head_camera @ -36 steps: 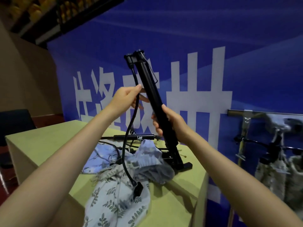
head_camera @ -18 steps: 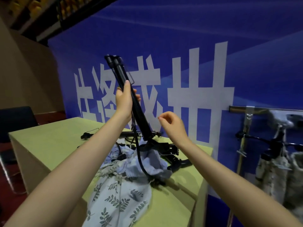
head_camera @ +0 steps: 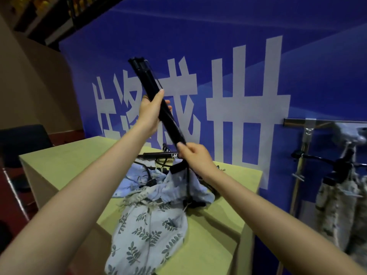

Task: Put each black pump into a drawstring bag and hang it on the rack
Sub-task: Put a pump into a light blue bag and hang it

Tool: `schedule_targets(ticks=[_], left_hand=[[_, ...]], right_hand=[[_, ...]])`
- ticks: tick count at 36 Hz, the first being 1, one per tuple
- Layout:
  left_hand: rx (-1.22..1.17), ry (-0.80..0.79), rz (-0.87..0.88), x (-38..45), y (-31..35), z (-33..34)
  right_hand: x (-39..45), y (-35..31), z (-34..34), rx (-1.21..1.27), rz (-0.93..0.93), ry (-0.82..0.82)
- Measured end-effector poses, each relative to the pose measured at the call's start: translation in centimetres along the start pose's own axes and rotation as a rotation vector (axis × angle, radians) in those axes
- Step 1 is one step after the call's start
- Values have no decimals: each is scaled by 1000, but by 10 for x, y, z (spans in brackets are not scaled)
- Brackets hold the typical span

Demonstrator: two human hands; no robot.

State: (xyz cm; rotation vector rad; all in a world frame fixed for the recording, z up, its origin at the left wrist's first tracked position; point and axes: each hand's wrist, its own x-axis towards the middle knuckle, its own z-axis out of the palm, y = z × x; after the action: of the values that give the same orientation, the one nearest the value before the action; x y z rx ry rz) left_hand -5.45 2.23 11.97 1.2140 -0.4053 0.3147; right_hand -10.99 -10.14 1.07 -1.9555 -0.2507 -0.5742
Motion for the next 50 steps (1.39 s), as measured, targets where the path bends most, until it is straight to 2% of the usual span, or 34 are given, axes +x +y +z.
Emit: schedule_targets(ticks=[3, 6, 10, 15, 20, 23, 28, 32, 35, 47, 50], left_hand=[[20, -102, -36, 0, 5, -13], [47, -116, -13, -6, -3, -15], [-30, 17, 26, -8, -12, -13], [-153, 236, 26, 2, -19, -11], [-116, 279, 68, 5, -29, -7], [-140, 323, 94, 7, -26, -4], [-249, 392, 51, 15, -20, -7], [-282, 398, 29, 13, -22, -9], [-276, 381, 45, 11, -25, -13], [-321, 434, 37, 13, -25, -22], [-350, 444, 29, 14, -25, -23]], right_hand=[[9, 6, -19, 232, 103, 27], [15, 9, -33, 240, 136, 1], [12, 12, -42, 171, 124, -35], [4, 7, -45, 75, -4, -9], [0, 16, -44, -53, -71, 38], [-6, 23, -42, 46, -46, 61], [-17, 40, -26, 181, 143, -90], [-18, 47, -20, 26, 213, 41], [-15, 51, -20, 0, 217, 105], [-10, 52, -18, 177, 217, 1], [-10, 52, -16, 145, 178, -6]])
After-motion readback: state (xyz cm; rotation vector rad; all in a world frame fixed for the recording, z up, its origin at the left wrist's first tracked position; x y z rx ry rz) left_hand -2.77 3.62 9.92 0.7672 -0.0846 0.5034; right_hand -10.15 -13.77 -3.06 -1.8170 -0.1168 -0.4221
